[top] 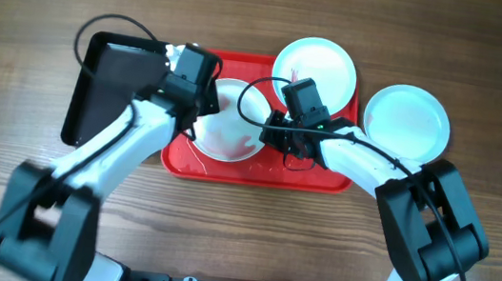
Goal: Clean dirty plates on tray and stack at the side
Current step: 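Scrub the plate again with the sponge held in the left gripper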
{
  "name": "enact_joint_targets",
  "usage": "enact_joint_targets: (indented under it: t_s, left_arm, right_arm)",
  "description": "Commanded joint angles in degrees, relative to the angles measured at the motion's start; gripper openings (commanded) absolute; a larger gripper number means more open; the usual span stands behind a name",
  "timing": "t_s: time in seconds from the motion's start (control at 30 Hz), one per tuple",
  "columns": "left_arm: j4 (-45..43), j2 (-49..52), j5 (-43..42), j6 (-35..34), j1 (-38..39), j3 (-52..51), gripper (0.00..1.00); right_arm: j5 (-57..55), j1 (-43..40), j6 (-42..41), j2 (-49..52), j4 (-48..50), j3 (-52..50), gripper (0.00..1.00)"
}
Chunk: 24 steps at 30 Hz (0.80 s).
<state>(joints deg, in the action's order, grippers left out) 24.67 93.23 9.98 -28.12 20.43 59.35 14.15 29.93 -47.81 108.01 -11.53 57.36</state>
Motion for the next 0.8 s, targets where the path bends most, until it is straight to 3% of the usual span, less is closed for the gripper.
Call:
enact_joint_targets:
  t_s: [0.0, 0.23, 0.47, 0.67, 0.77]
  left_arm:
    - [6.84, -6.23, -0.74, 0.87, -0.07, 3.30, 0.04]
    - [10.29, -2.80, -2.05, 1.25, -0.07, 1.60, 0.04]
    - [3.23, 7.89, -11.23, 13.86, -0.07, 0.96, 0.04]
    - [0.00, 13.94, -7.32, 13.90, -0.96, 0.96, 0.04]
    - [-1.14, 14.25, 0.28, 12.68, -2.16, 0.96, 0.04]
  right_arm:
    - [-1.09, 0.22, 2.51, 2.25, -0.52, -1.77, 0.04]
    - [-0.28, 0.22, 2.84, 2.25, 0.26, -1.77, 0.04]
    - [-0.09, 0.22, 2.89, 2.25, 0.09, -1.77, 0.04]
    - [0.15, 0.22, 3.93, 2.25, -0.11, -1.77, 0.04]
    - [0.13, 0.22, 3.93, 2.25, -0.07, -1.77, 0.04]
